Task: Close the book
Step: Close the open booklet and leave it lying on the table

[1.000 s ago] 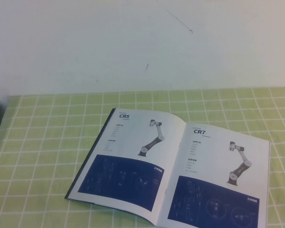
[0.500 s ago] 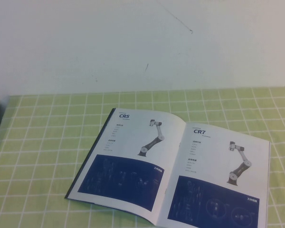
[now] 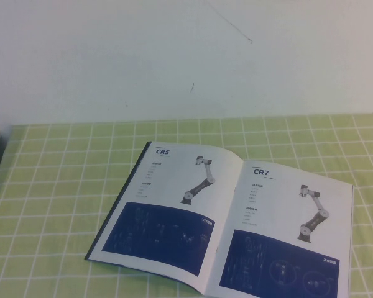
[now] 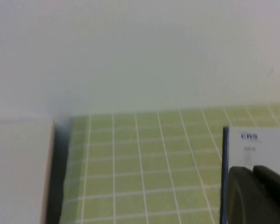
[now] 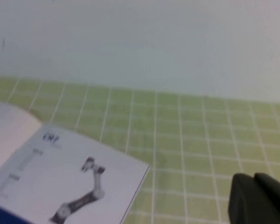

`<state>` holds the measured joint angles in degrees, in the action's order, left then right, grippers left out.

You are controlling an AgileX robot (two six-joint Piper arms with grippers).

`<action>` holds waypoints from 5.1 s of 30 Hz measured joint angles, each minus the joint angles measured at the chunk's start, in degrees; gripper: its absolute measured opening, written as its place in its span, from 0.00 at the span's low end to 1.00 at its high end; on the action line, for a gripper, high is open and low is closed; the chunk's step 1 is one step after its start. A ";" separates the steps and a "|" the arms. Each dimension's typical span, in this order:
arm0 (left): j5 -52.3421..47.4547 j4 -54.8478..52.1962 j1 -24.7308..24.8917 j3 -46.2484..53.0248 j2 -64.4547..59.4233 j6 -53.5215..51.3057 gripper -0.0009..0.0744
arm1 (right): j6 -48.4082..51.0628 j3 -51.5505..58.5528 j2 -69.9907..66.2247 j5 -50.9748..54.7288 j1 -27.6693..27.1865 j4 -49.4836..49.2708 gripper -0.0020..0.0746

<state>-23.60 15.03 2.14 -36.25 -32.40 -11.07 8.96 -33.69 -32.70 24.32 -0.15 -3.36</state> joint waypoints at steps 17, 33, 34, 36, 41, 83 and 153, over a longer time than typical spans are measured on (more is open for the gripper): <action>-13.77 11.35 5.18 -25.17 -51.55 -16.95 0.01 | 47.01 -8.66 -49.39 2.24 11.75 -44.96 0.02; -9.88 0.72 10.89 -35.47 -77.43 -10.05 0.01 | 47.30 -9.49 -69.90 -3.45 18.80 -46.21 0.02; -9.66 0.72 10.89 -35.80 -78.50 -9.91 0.01 | 47.18 -9.59 -70.01 -3.36 18.80 -46.34 0.02; -9.45 0.60 11.01 -36.65 -80.15 -9.25 0.01 | 46.97 -9.82 -70.24 -3.34 18.80 -46.58 0.02; -9.94 -0.80 11.49 -38.62 -82.56 -8.11 0.01 | 46.74 -9.95 -70.48 -3.08 18.80 -46.75 0.02; -20.11 -34.48 23.32 -49.88 -86.68 16.32 0.01 | 46.26 -10.27 -70.60 -2.27 18.80 -46.75 0.02; -16.34 13.15 19.67 -41.90 -49.51 -23.62 0.01 | -6.24 -6.69 -4.87 23.62 16.65 21.88 0.02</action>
<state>-39.94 28.18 21.82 -78.15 -81.91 -34.68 2.72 -40.37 -37.57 47.94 16.50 18.53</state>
